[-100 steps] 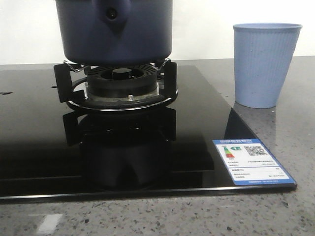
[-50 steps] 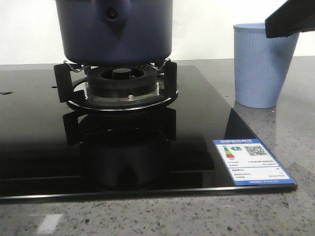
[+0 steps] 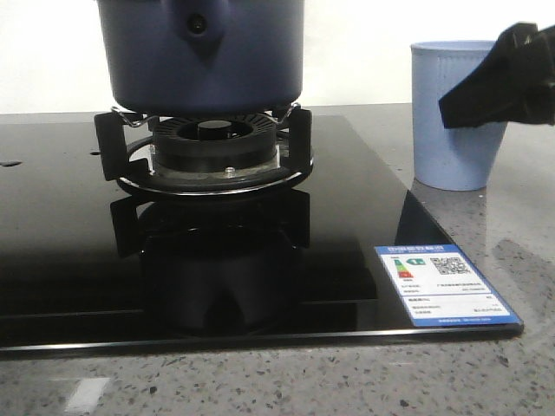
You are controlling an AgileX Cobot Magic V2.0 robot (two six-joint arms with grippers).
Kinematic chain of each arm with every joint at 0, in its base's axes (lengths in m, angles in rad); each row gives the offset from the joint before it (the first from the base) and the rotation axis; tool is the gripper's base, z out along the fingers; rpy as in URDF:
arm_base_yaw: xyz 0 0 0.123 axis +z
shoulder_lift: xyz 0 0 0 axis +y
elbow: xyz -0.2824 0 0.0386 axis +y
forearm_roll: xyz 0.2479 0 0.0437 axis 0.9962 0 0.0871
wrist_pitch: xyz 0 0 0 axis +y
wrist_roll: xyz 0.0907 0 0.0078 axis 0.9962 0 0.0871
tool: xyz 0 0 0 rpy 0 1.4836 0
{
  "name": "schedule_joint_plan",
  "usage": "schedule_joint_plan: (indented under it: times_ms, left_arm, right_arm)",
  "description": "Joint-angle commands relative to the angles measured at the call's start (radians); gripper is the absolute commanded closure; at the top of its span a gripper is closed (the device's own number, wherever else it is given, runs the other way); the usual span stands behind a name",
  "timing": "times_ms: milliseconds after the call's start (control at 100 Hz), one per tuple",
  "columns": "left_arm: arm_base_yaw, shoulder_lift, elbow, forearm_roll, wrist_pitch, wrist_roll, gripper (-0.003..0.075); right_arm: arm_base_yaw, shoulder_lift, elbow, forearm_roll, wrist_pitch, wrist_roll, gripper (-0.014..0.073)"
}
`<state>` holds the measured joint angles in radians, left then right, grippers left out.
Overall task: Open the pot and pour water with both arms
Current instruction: 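Reach the right gripper to the light blue cup and grasp it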
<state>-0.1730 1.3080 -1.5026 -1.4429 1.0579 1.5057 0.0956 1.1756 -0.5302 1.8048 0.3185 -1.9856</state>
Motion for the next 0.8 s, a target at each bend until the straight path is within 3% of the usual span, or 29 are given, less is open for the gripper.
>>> schedule_joint_plan:
  times_ms: [0, 120, 790]
  left_arm:
    - [0.003, -0.037, -0.036, -0.114, -0.021, -0.012, 0.0401]
    - [0.003, -0.037, -0.036, -0.114, -0.021, -0.012, 0.0401]
    - [0.003, -0.037, -0.036, -0.114, -0.019, -0.012, 0.0401]
  right_arm:
    - [0.0, -0.002, -0.038, 0.072, 0.038, -0.068, -0.0041]
    - [0.0, 0.014, -0.064, 0.072, 0.052, -0.115, -0.0041]
    - [0.0, 0.191, -0.161, 0.072, 0.111, -0.115, -0.0039]
